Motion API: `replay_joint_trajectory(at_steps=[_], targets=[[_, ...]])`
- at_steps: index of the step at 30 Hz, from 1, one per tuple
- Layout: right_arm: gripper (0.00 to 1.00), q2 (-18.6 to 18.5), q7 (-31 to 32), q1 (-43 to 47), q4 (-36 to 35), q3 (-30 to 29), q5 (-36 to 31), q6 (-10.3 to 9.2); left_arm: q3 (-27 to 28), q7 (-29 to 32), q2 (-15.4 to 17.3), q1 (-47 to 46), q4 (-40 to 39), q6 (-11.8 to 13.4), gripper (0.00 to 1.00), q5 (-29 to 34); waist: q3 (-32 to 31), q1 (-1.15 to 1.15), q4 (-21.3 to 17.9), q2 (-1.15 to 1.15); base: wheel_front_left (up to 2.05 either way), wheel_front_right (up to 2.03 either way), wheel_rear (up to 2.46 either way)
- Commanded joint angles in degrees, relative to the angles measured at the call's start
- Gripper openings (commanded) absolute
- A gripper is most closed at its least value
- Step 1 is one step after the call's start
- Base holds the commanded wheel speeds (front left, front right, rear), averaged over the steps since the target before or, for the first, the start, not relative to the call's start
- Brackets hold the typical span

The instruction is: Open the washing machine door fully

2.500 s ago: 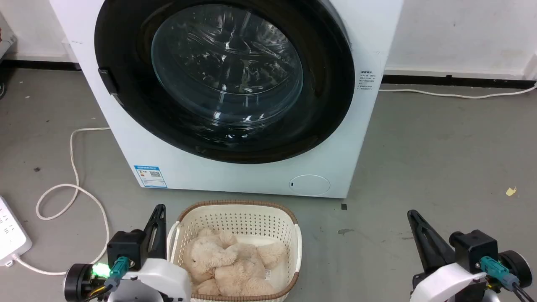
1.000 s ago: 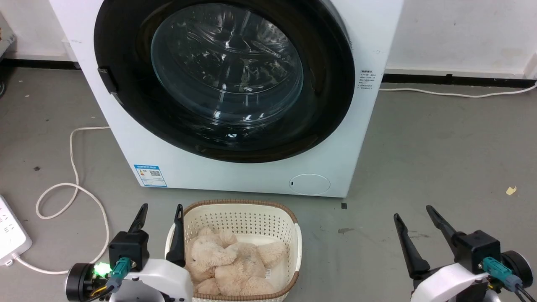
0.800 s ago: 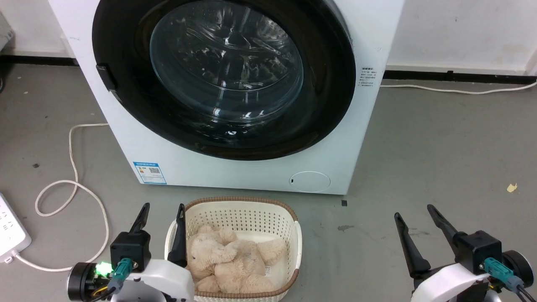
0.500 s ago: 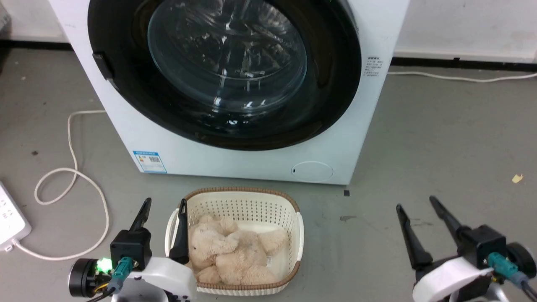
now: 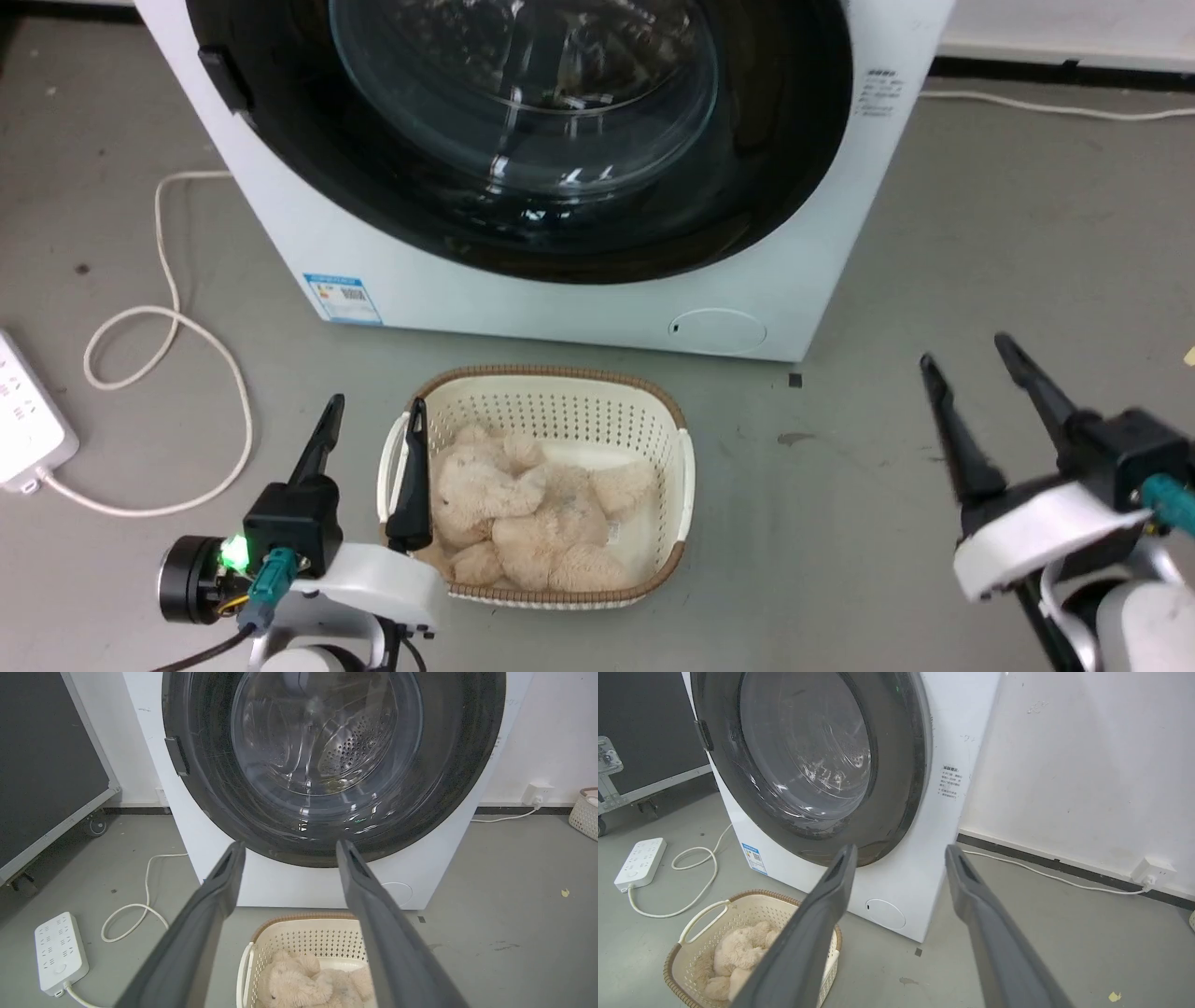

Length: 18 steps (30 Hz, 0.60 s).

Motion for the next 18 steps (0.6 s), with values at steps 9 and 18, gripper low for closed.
replay_joint_trajectory(at_steps=[9, 18], targets=[[0.00, -1.96, 2.15, -9.91, 0.96, -1.97, 5.29, -0.03, -0.89, -1.50, 0.00, -2.40, -0.89, 0.74, 1.00, -0.72, 3.17, -0.01, 1.28, 0.00, 0.00, 0.00, 0.00], [0.00, -0.31, 6.99, -20.86, 6.29, -5.46, 12.39, -0.03, -1.31, -2.58, 0.00, -3.53, -1.57, 0.95, 1.00, -0.98, 5.83, -0.01, 2.14, 0.00, 0.00, 0.00, 0.00]])
